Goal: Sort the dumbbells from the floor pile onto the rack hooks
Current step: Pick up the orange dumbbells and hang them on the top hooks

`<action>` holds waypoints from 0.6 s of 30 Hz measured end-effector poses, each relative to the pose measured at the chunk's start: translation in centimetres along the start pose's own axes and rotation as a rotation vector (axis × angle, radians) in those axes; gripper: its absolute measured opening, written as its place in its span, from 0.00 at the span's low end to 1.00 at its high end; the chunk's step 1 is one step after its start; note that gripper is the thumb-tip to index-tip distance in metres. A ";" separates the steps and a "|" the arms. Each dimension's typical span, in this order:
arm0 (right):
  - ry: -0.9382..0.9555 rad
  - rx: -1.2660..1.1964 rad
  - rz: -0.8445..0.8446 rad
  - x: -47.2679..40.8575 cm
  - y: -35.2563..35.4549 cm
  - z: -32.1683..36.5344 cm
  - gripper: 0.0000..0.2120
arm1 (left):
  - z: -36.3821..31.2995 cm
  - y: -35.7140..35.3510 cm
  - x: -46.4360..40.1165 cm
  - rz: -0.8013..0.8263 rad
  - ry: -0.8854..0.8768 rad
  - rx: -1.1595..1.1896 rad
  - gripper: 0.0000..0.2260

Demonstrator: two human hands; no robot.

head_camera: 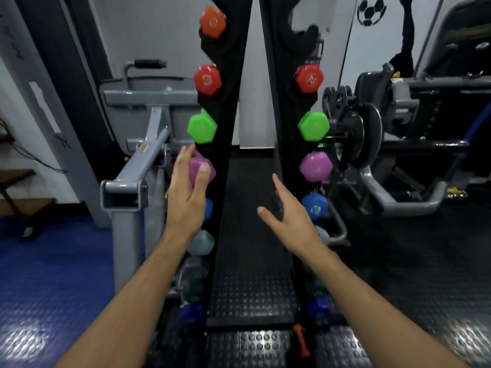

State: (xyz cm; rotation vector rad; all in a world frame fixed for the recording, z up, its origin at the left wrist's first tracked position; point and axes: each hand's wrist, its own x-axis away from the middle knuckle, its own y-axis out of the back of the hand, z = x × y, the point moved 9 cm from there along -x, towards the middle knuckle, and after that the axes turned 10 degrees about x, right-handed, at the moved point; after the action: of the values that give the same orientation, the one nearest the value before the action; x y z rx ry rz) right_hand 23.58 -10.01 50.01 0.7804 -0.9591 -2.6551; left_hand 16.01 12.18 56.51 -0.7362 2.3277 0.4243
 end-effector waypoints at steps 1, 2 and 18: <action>-0.026 -0.002 0.022 1.5 -1.1 -1.8 0.41 | 1.5 0.0 2.0 -0.005 0.041 -0.002 0.26; -0.065 -0.002 0.051 3.1 -2.2 -3.7 0.41 | 3.0 -0.2 4.2 0.003 0.085 -0.004 0.26; -0.799 -0.177 0.252 23.9 -20.0 -31.3 0.37 | 28.8 -14.0 33.9 0.560 0.816 -0.092 0.31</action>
State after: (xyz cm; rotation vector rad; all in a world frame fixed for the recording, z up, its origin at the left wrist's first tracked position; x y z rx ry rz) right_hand 20.25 -20.02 7.13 -0.4633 -0.8630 -2.7666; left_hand 17.15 1.29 11.16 -0.2923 3.3203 0.5402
